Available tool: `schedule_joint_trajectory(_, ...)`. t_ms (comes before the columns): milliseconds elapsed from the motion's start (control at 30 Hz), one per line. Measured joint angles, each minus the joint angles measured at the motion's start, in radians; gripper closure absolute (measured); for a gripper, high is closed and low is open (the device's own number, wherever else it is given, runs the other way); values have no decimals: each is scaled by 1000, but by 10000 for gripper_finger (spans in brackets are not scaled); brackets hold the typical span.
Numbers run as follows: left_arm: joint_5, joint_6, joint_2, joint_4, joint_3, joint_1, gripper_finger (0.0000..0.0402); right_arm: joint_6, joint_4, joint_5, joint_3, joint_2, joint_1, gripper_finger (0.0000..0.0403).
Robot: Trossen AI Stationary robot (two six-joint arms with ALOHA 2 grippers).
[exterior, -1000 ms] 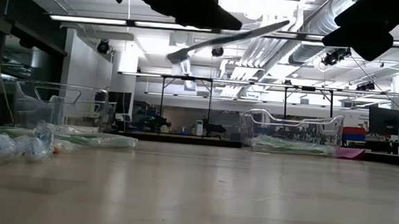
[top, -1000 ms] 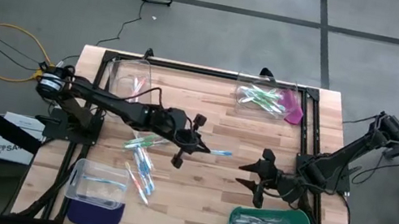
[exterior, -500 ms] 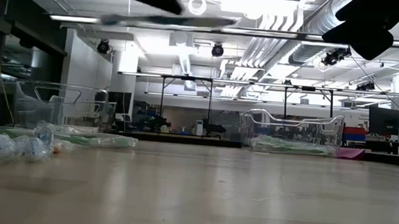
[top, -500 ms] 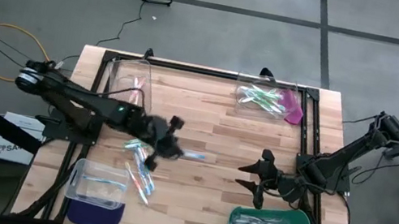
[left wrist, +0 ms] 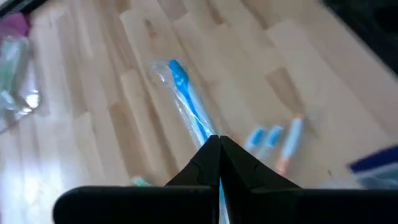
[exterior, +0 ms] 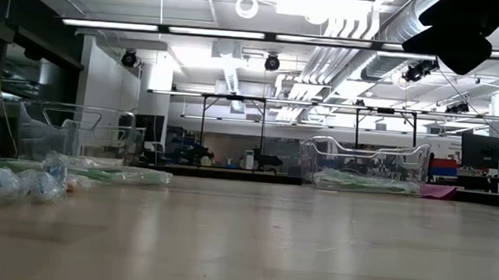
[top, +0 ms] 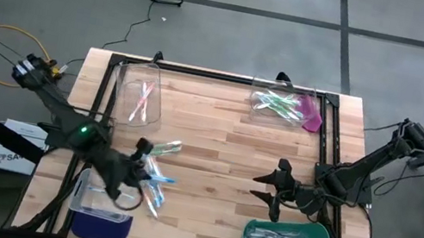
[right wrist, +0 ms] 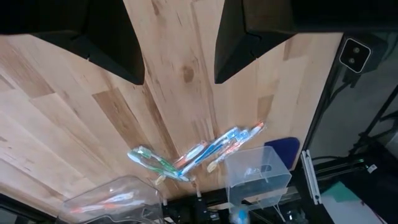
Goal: Pick & Place Toothbrushes
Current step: Put the blue toothbrush into the bottom transparent bin
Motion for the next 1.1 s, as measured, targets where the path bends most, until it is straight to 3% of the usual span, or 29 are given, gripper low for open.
schedule_joint_trajectory(233,-16,-295,-6,-185,-2,-182,401,0,0,1,0,0,0,215)
schedule_joint_trajectory(700,-95,-768,26,-220,-110,-518,401,0,1,2,0,0,0,215)
schedule_joint_trajectory(1100,-115,-851,92,-78,-216,-561,401,0,1,3,0,0,0,215)
